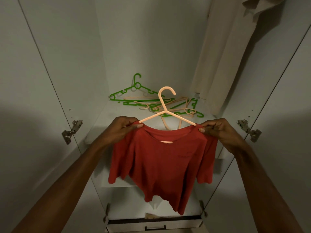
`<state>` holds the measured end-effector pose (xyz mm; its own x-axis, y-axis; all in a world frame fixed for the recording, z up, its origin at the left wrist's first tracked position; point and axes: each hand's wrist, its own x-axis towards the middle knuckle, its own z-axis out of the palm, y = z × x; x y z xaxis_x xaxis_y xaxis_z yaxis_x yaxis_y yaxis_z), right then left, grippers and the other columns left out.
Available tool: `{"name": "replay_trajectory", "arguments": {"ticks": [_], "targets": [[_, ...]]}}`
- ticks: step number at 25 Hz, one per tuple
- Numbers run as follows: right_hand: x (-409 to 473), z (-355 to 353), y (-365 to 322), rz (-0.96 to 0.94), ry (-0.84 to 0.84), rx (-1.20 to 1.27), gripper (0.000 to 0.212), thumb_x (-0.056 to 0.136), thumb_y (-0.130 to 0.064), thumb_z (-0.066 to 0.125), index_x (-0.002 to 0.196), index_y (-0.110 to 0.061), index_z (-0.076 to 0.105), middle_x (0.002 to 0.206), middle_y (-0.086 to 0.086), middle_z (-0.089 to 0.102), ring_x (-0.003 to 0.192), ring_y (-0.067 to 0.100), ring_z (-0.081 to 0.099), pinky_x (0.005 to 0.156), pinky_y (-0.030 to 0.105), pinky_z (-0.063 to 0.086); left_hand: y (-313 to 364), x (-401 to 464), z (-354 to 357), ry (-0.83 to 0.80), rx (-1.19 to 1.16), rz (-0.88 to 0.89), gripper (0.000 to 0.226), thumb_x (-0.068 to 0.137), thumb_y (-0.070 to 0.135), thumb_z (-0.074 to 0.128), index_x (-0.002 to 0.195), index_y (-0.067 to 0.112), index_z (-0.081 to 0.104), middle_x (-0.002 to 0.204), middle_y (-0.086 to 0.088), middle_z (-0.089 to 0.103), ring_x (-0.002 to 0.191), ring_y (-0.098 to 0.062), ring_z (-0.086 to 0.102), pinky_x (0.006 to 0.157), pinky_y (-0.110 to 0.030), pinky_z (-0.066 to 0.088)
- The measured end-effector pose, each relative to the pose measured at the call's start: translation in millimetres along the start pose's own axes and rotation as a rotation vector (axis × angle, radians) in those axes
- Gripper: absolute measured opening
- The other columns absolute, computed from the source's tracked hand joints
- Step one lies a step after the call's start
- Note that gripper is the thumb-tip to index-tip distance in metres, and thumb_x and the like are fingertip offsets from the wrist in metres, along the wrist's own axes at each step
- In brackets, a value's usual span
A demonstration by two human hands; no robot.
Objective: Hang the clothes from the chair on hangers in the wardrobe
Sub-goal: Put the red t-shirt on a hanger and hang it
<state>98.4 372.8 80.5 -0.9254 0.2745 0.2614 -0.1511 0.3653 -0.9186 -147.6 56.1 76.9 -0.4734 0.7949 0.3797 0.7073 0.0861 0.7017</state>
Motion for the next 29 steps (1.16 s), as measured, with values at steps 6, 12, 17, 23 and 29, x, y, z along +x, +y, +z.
{"name": "replay_trajectory", "arguments": {"ticks": [6, 12, 17, 23, 29], "targets": [[-11.7, -32.5, 12.1, 0.132, -0.057, -0.152, 0.025, 0.073, 0.010, 0.080, 0.097, 0.004, 0.077, 0.095, 0.018, 0.077, 0.091, 0.037, 0.074, 0.086, 0.048, 0.062, 0.2, 9.7, -30.8, 0.002, 0.019, 0.026, 0.020, 0.096, 0.038, 0.066, 0.098, 0.023, 0.079, 0.083, -0.007, 0.071, 0.081, -0.033, 0.064, 0.073, -0.035, 0.045], [-15.8, -46.6, 9.0, 0.122, 0.076, -0.229, 0.025, 0.083, 0.006, 0.074, 0.097, -0.014, 0.080, 0.098, 0.004, 0.079, 0.096, 0.024, 0.075, 0.090, 0.040, 0.061, 0.2, 7.7, -40.9, -0.027, -0.028, 0.016, 0.033, 0.095, 0.047, 0.065, 0.097, 0.016, 0.078, 0.082, -0.026, 0.062, 0.069, -0.033, 0.055, 0.069, -0.035, 0.038], [-19.5, -19.2, -7.9, 0.058, -0.010, -0.207, 0.034, 0.086, -0.015, 0.076, 0.120, -0.020, 0.073, 0.117, -0.006, 0.074, 0.110, 0.015, 0.069, 0.094, 0.035, 0.055, 1.6, 9.6, -47.1, -0.057, -0.043, -0.011, 0.034, 0.096, 0.045, 0.065, 0.095, 0.013, 0.078, 0.081, -0.029, 0.058, 0.070, -0.026, 0.052, 0.070, -0.036, 0.037], [-10.5, 13.2, -2.1, -0.060, 0.070, -0.176, 0.031, 0.098, -0.028, 0.062, 0.086, -0.002, 0.073, 0.081, 0.022, 0.069, 0.079, 0.044, 0.065, 0.074, 0.049, 0.051, 18.0, 12.2, -47.2, -0.101, -0.080, -0.023, 0.029, 0.096, 0.034, 0.064, 0.085, 0.009, 0.076, 0.067, -0.010, 0.048, 0.065, -0.020, 0.042, 0.063, -0.030, 0.032], [-11.2, 13.7, -20.2, -0.148, 0.244, -0.033, 0.017, 0.096, -0.014, 0.063, 0.092, -0.007, 0.078, 0.085, 0.012, 0.075, 0.080, 0.029, 0.072, 0.073, 0.032, 0.056, 16.5, 23.9, -56.6, -0.125, -0.204, -0.048, 0.026, 0.097, 0.030, 0.065, 0.093, 0.008, 0.078, 0.078, -0.019, 0.063, 0.078, -0.019, 0.055, 0.078, -0.033, 0.041]]}}
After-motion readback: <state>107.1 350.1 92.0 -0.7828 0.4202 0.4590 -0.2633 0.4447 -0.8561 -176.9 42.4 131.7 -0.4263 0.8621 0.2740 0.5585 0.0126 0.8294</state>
